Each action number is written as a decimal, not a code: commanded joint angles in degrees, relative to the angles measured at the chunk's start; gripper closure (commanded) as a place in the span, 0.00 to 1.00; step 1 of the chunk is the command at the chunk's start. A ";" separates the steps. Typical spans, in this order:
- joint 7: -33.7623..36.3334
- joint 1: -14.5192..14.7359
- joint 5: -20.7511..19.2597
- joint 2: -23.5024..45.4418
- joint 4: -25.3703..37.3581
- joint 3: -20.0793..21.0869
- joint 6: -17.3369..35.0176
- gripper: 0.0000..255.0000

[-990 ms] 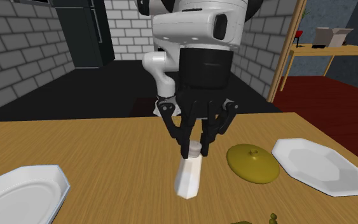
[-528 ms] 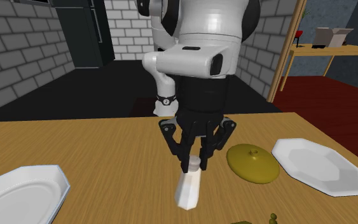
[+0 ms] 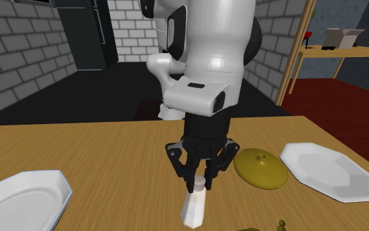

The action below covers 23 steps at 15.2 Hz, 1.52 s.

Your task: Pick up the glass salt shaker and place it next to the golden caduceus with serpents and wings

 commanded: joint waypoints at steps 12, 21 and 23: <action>0.76 0.07 -0.73 1.76 -2.41 -0.31 4.15 1.00; 0.41 0.06 -0.14 -0.41 -1.78 0.02 1.37 0.00; 0.10 0.09 0.35 -2.18 -0.92 0.28 -1.22 0.00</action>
